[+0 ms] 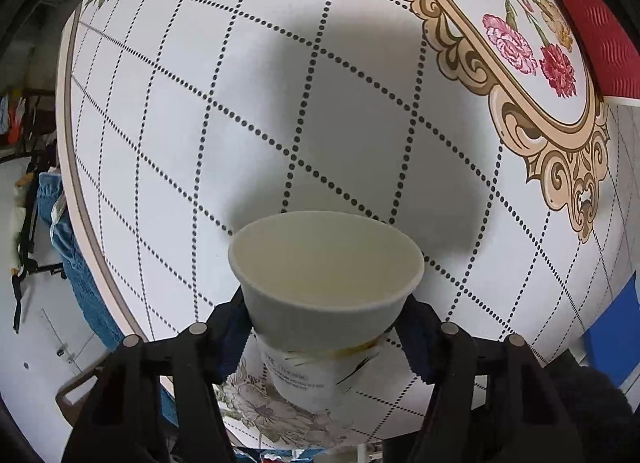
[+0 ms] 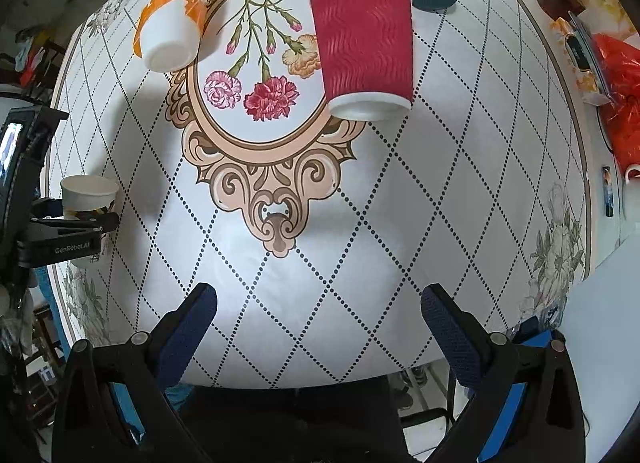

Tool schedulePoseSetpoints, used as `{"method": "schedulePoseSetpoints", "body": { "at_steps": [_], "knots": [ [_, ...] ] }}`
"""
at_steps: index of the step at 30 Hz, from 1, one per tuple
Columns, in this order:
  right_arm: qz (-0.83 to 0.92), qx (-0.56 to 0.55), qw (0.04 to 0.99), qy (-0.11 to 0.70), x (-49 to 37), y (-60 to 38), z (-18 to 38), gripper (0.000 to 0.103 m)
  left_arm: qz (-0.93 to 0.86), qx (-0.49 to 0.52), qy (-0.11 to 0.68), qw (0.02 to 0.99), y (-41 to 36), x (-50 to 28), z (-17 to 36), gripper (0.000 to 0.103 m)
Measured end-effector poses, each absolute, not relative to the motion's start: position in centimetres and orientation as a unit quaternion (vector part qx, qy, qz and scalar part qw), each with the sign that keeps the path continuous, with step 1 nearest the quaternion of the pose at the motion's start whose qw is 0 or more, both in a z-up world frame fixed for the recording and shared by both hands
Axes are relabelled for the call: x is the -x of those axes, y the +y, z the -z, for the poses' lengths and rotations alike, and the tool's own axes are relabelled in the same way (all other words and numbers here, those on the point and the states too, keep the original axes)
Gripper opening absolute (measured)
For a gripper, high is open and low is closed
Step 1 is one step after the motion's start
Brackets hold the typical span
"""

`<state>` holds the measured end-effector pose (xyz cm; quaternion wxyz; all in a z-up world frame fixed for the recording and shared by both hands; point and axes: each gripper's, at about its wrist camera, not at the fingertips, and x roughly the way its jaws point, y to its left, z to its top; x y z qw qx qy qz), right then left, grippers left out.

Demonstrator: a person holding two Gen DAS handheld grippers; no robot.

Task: Flip cup upside down
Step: 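Carry the upright cup in the left tool toward the right tool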

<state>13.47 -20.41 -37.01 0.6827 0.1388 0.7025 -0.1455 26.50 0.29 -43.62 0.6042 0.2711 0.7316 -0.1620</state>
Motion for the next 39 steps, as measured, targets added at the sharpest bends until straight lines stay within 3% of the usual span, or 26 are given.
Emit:
{"method": "schedulePoseSetpoints", "body": {
  "at_steps": [14,25,39],
  "knots": [
    [0.118,-0.119,0.667,0.726,-10.8,-22.1,38.4,0.103,0.162,-0.101,0.773,0.605,-2.6,-18.6,38.6,0.062],
    [0.093,-0.092,0.663,0.737,-7.2,-27.0,39.1,0.103,0.144,0.002,0.795,0.589,-11.8,-15.5,40.6,0.062],
    [0.095,-0.077,0.660,0.742,-4.8,-31.4,39.9,0.103,0.117,-0.020,0.792,0.599,-17.5,-15.4,45.3,0.064]
  ]
}}
